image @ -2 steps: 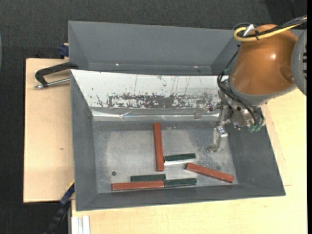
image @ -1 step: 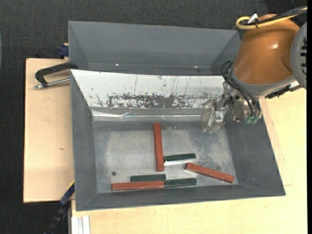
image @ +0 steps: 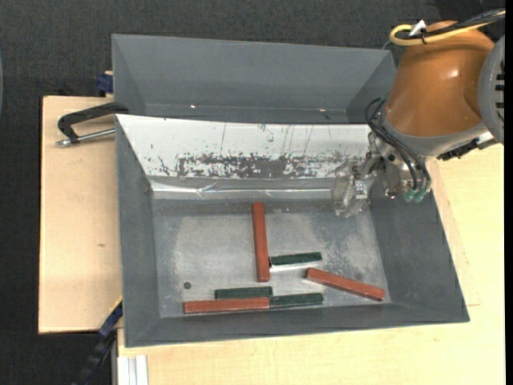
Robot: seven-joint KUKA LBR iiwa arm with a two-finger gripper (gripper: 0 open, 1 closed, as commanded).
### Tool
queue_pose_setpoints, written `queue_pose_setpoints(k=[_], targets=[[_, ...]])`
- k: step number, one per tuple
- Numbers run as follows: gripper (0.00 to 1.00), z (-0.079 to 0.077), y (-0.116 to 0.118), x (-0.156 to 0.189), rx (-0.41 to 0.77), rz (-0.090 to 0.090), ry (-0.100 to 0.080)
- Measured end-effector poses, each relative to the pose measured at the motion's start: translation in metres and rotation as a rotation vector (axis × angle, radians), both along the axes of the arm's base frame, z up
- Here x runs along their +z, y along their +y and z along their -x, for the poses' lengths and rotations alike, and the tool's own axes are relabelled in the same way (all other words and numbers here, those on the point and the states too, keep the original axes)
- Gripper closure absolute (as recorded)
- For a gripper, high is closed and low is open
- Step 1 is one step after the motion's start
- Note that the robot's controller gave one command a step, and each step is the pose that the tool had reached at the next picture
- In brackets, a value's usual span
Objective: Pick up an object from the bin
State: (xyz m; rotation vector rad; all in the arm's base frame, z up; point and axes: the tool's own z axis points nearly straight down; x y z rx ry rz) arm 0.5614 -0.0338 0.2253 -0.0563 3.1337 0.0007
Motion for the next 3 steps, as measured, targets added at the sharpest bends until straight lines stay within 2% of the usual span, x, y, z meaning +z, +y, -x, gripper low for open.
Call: queue_pose_setpoints(k=[1,2,3], targets=[[1.0,0.0,0.027,-0.048,0.039,0.001,-0.003],[0.0,0.052,0.004,-0.157,-0.294,-0.001,0.011],[1.0,0.049,0.005,-0.152,-0.291,-0.002,0.004]])
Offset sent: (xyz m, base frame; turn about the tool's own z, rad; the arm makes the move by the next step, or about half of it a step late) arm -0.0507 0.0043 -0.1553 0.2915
